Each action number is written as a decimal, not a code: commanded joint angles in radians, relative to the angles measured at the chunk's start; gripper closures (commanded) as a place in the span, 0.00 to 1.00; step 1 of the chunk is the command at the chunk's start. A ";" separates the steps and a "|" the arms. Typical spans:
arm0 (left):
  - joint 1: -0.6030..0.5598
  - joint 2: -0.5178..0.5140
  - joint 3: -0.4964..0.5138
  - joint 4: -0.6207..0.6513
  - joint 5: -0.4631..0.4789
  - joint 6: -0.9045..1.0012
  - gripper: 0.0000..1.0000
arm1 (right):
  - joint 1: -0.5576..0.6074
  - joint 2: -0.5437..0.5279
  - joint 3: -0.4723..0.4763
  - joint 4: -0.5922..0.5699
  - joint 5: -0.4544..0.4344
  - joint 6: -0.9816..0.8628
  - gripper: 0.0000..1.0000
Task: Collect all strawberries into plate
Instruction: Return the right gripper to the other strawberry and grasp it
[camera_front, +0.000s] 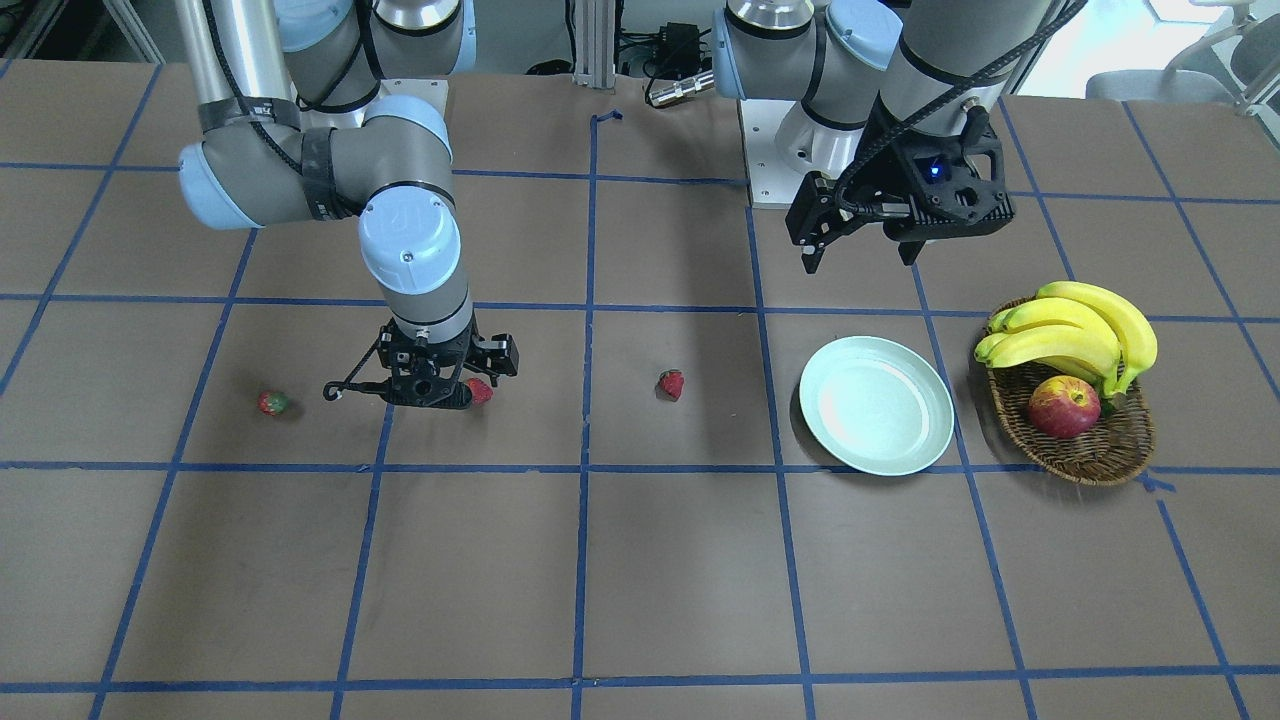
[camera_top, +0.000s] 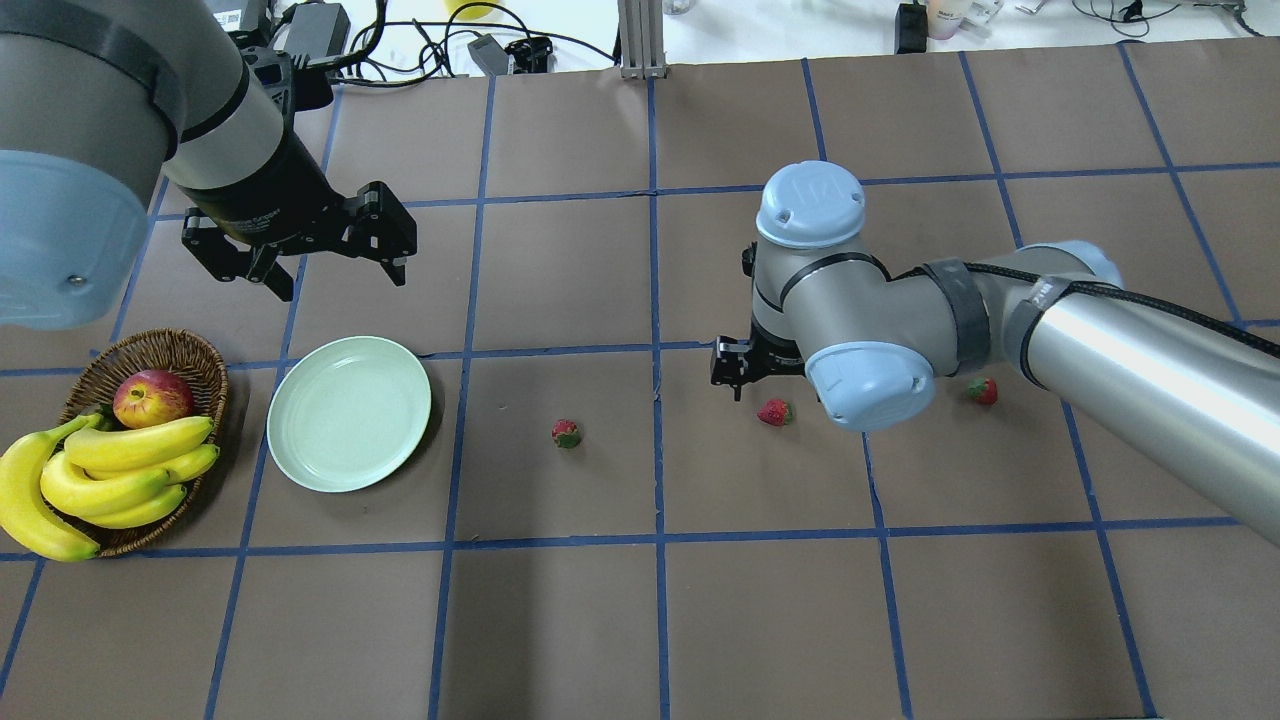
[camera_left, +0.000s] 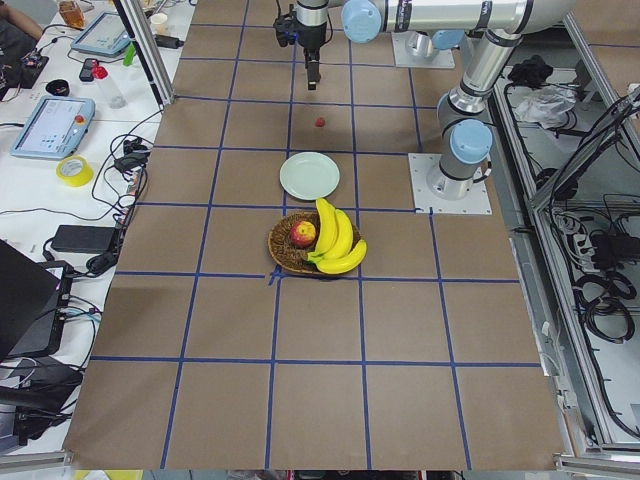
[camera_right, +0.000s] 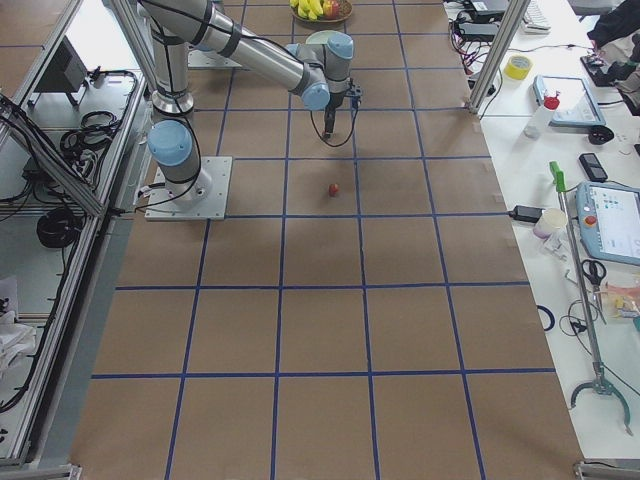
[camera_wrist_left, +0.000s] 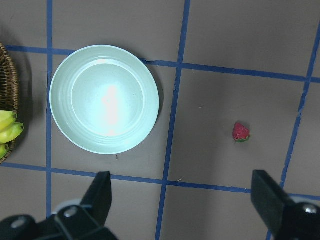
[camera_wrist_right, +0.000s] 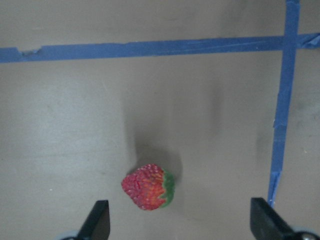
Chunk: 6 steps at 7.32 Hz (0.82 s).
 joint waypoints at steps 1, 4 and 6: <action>0.000 0.000 0.000 0.000 0.000 0.000 0.00 | -0.011 0.003 0.026 -0.025 -0.007 -0.028 0.00; 0.000 0.000 0.000 0.000 0.001 0.000 0.00 | -0.009 0.035 0.046 -0.084 0.035 -0.028 0.00; 0.001 0.000 0.004 0.000 0.001 0.000 0.00 | -0.008 0.043 0.054 -0.109 0.035 -0.037 0.00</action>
